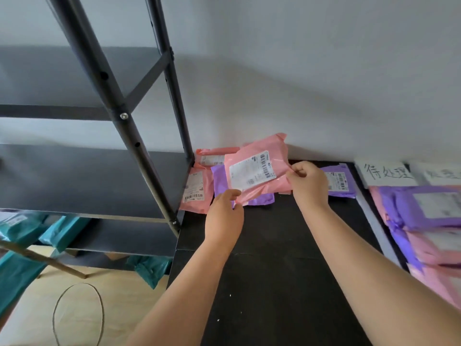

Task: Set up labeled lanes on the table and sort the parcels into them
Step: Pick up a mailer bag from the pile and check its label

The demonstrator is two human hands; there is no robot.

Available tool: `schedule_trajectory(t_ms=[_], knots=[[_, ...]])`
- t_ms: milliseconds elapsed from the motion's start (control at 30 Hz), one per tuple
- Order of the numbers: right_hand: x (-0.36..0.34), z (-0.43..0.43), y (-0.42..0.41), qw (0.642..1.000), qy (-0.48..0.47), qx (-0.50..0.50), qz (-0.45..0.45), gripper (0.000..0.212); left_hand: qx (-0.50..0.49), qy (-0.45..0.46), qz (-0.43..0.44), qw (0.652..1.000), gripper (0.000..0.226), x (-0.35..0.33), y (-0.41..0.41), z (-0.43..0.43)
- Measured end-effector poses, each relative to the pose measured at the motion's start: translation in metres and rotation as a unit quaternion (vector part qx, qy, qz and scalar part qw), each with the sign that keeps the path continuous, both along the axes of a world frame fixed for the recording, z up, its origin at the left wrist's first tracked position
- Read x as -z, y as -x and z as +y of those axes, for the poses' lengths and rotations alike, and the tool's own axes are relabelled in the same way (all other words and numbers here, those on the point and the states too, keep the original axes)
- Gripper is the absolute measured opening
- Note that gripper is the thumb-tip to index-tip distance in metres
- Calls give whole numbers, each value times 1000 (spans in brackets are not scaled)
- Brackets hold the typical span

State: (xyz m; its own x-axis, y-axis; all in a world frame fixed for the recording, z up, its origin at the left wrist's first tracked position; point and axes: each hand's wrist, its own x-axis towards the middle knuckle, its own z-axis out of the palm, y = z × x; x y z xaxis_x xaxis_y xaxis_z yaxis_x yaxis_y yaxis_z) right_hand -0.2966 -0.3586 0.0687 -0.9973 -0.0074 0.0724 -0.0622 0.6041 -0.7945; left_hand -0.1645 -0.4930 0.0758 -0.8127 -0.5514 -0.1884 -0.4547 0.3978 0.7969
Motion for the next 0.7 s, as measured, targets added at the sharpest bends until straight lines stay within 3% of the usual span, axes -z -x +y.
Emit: schedule_trajectory(t_ms=[200, 333, 567, 700], knots=[[-37, 36, -80, 984, 159, 76, -22, 7, -8, -60, 48, 997, 28, -28, -34, 21], [-50, 55, -124, 968, 228, 104, -28, 10, -18, -51, 94, 994, 22, -37, -56, 41], [-71, 90, -165, 968, 228, 99, 21, 19, -8, 15, 178, 984, 20, -58, -74, 53], [-86, 104, -172, 968, 239, 61, 36, 27, 49, 89, 189, 977, 26, -74, -72, 52]])
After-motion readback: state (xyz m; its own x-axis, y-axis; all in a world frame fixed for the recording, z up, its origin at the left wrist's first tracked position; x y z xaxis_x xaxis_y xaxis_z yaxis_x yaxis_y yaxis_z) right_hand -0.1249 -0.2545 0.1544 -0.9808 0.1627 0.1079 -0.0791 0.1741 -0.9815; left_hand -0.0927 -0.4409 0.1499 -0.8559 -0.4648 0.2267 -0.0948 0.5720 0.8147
